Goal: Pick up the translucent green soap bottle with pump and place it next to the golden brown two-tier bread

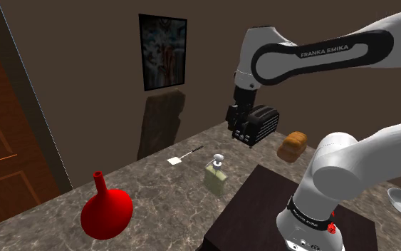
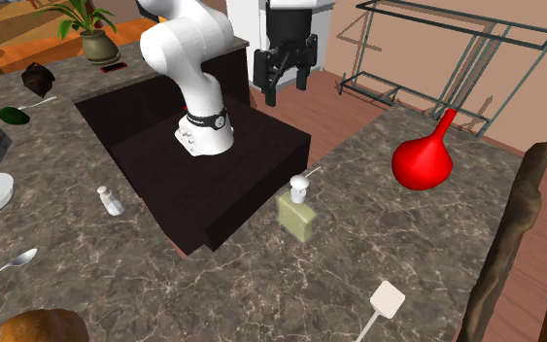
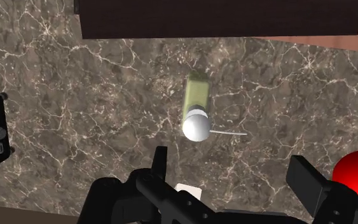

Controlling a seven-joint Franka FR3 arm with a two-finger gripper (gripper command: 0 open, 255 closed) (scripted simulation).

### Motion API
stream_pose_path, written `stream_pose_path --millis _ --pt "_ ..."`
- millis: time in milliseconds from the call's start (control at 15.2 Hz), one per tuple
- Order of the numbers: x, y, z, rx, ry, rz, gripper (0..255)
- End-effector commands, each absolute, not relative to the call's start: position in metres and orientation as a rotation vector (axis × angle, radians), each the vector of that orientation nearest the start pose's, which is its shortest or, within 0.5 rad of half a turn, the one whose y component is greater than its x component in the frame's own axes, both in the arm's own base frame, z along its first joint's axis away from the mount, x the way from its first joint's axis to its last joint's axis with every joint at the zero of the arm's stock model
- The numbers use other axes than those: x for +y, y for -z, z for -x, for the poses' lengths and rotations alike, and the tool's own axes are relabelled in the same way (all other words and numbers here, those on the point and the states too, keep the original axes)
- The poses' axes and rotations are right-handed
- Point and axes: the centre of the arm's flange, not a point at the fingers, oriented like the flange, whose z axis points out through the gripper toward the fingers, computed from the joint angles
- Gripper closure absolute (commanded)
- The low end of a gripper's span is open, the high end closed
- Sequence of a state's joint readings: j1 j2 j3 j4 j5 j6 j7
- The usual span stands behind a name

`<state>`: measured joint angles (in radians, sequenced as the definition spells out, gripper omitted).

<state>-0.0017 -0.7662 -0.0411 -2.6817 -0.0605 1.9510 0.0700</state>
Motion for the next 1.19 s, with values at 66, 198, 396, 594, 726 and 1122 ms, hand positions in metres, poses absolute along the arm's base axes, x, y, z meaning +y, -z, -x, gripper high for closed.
stream_pose_path --millis 66,198,396,594,726,1122 --pt "-0.014 -0.421 -0.321 0.128 0.083 3.178 0" --pt "-0.012 -0.395 -0.321 0.129 0.098 3.187 0" --pt "-0.01 -0.355 -0.322 0.13 0.121 3.199 0" --pt "-0.009 -0.315 -0.323 0.131 0.144 3.211 0" --pt "-0.008 -0.288 -0.324 0.131 0.16 3.219 0" --pt "-0.008 -0.209 -0.328 0.133 0.206 3.243 0"
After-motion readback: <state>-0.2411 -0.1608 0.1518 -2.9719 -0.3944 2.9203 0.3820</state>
